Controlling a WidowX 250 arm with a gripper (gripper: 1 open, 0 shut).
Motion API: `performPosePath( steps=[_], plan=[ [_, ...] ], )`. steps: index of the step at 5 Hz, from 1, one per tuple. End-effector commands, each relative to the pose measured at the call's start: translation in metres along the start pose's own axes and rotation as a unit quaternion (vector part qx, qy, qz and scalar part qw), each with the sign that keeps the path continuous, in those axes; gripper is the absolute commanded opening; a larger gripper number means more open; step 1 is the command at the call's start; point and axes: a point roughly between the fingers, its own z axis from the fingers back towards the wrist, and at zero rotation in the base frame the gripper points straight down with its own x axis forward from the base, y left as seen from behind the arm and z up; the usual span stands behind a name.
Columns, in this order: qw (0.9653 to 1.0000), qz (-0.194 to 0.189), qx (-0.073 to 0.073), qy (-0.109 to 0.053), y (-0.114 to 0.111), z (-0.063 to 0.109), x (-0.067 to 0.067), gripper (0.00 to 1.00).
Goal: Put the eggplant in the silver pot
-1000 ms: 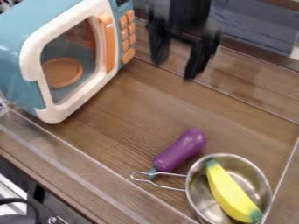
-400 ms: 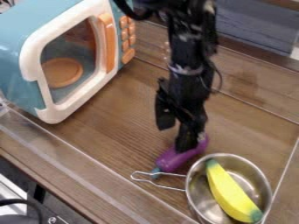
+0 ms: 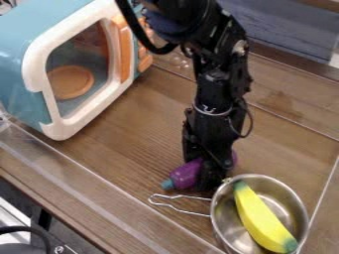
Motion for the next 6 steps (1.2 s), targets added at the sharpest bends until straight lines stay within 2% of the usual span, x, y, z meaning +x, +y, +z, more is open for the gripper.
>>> performPosePath(
  steps=[1, 3, 5, 6],
  plan=[
    [0.999, -0.016, 0.009, -0.041, 0.009, 0.018, -0.002, 0.0],
    [0.998, -0.011, 0.005, -0.063, -0.009, 0.04, 0.016, 0.0],
    [0.9961, 0.019, 0.01, -0.085, 0.008, 0.038, 0.009, 0.0],
    [0.9945, 0.049, 0.01, -0.092, 0.0, 0.041, 0.005, 0.0]
  ],
)
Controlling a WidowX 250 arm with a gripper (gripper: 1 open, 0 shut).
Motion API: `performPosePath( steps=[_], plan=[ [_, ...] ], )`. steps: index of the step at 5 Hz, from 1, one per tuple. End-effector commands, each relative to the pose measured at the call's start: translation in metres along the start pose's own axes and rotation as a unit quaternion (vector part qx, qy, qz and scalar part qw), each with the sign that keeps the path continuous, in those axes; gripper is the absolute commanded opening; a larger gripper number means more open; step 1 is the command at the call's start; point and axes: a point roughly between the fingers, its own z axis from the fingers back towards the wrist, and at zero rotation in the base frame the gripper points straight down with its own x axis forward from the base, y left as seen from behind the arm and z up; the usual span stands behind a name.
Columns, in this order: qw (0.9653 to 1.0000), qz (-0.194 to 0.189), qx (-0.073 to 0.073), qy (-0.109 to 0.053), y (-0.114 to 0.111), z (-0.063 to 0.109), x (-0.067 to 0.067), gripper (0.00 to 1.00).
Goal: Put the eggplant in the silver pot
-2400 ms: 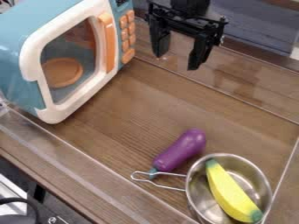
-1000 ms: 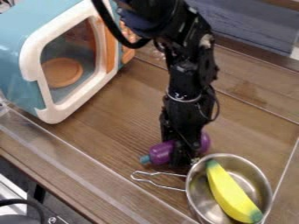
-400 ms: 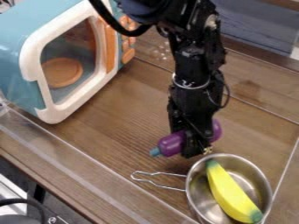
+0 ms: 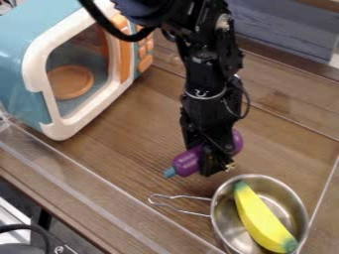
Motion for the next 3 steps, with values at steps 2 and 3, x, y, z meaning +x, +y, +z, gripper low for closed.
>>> performPosePath(
  steps=[2, 3],
  plan=[
    [0.9983, 0.05, 0.006, -0.03, -0.004, 0.001, 0.009, 0.0],
    [0.9965, 0.079, 0.005, -0.029, 0.001, -0.012, 0.012, 0.0]
  ],
)
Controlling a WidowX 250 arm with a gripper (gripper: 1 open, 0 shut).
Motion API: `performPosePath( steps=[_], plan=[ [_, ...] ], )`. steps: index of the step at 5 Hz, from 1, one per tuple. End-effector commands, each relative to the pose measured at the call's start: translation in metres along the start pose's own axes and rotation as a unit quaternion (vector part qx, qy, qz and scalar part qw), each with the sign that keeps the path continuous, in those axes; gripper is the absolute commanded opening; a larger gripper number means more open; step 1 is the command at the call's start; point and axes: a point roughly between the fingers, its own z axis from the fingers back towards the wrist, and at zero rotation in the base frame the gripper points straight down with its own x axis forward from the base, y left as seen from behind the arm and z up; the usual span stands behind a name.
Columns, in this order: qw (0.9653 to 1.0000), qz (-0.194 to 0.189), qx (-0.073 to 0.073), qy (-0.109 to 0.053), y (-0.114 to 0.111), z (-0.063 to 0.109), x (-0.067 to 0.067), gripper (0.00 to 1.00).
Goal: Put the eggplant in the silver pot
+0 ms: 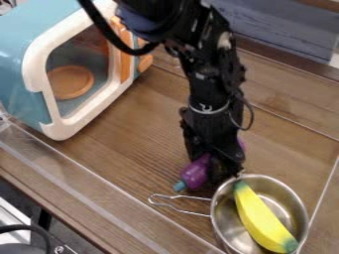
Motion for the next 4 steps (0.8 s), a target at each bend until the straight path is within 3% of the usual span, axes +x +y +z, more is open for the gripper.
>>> performPosePath(
  steps=[1, 2, 4],
  plan=[
    [0.9995, -0.028, -0.01, -0.011, 0.002, 0.012, 0.007, 0.0],
    [0.9981, -0.057, -0.022, -0.005, 0.002, 0.016, 0.006, 0.0],
    [0.9986, -0.043, -0.03, -0.002, -0.004, 0.026, 0.018, 0.0]
  ],
)
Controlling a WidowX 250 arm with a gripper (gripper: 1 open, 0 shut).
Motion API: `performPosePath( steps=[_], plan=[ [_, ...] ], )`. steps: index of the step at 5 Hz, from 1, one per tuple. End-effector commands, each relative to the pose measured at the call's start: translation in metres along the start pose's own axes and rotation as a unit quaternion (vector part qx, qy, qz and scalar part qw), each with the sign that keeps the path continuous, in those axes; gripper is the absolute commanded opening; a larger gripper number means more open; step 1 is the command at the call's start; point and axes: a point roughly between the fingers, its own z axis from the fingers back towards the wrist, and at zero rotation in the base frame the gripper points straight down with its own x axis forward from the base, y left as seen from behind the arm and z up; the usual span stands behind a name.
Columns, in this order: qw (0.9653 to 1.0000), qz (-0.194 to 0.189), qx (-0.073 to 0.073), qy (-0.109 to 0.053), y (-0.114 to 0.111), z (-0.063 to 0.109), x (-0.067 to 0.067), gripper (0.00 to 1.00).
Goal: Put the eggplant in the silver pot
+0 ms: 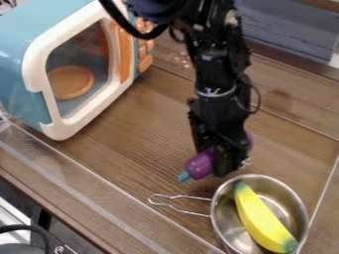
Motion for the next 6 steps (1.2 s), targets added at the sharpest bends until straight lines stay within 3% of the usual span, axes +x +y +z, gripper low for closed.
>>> performPosePath(
  steps=[1, 2, 4, 5, 6],
  plan=[
    [0.9994, -0.031, 0.005, -0.017, -0.001, 0.009, 0.003, 0.0],
    [0.9996, -0.016, 0.006, -0.022, -0.001, 0.016, 0.002, 1.0],
    [0.999, -0.011, 0.017, -0.041, 0.005, 0.056, 0.008, 1.0],
    [0.9972, 0.024, 0.036, -0.061, 0.01, 0.07, 0.008, 1.0],
    [0.9946, 0.047, 0.05, -0.078, 0.009, 0.072, 0.009, 1.0]
  ],
)
